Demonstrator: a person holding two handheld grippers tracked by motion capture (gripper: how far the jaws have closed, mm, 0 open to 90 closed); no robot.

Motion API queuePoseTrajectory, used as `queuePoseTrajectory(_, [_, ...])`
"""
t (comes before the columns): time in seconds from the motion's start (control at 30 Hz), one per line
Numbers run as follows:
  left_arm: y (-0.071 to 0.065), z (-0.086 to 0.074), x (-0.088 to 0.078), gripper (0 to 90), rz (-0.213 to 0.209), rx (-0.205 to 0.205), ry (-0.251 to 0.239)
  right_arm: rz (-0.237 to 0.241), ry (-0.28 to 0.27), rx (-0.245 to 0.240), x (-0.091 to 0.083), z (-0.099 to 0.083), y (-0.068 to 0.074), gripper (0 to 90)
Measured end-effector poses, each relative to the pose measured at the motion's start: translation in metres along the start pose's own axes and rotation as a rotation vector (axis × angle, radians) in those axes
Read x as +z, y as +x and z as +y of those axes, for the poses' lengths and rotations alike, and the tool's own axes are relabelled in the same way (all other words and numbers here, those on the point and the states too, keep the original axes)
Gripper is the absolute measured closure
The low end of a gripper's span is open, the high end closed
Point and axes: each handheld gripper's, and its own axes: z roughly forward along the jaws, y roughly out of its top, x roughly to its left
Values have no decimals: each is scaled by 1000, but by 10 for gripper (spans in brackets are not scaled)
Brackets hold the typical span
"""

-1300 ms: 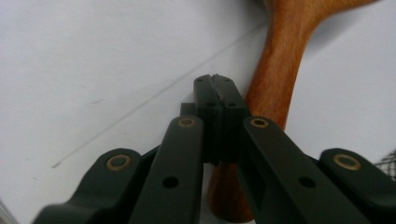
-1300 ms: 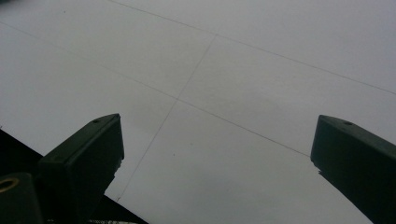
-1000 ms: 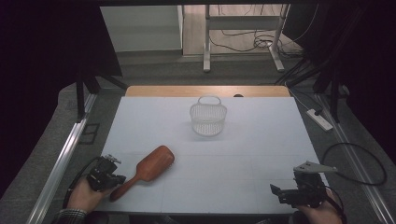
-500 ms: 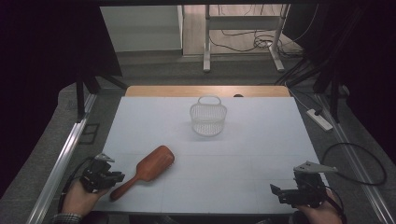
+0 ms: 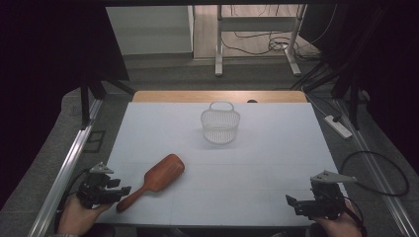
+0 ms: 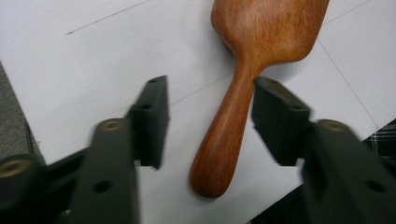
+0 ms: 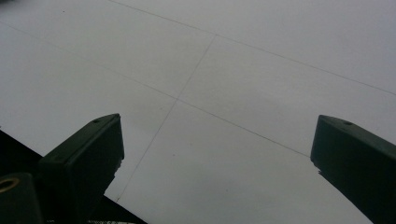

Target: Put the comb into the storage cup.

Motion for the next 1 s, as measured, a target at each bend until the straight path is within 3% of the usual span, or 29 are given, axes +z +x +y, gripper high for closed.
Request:
queuePoseTrajectory(0.23, [-1, 0, -4, 148, 17, 3, 1, 0, 0, 0, 0, 0, 0, 30])
queuePoseTrajectory(0.4, [-3, 0, -5, 40, -10, 35, 4, 1, 2, -1, 0, 0, 0, 30])
queuePoseTrajectory(0.6, [-7, 4, -5, 0, -33, 47, -5, 1, 3, -1, 0, 0, 0, 30])
queuePoseTrajectory(0.7, [-10, 7, -1, 0, -27, 76, -11, 1, 2, -2, 0, 0, 0, 30])
queuePoseTrajectory(0.8, [-12, 10, 3, 0, -46, 95, -26, 1, 2, -2, 1, 0, 0, 30])
queuePoseTrajectory(1.0, [-13, 16, 11, 0, -56, 116, -25, 3, 4, -4, 1, 0, 0, 30])
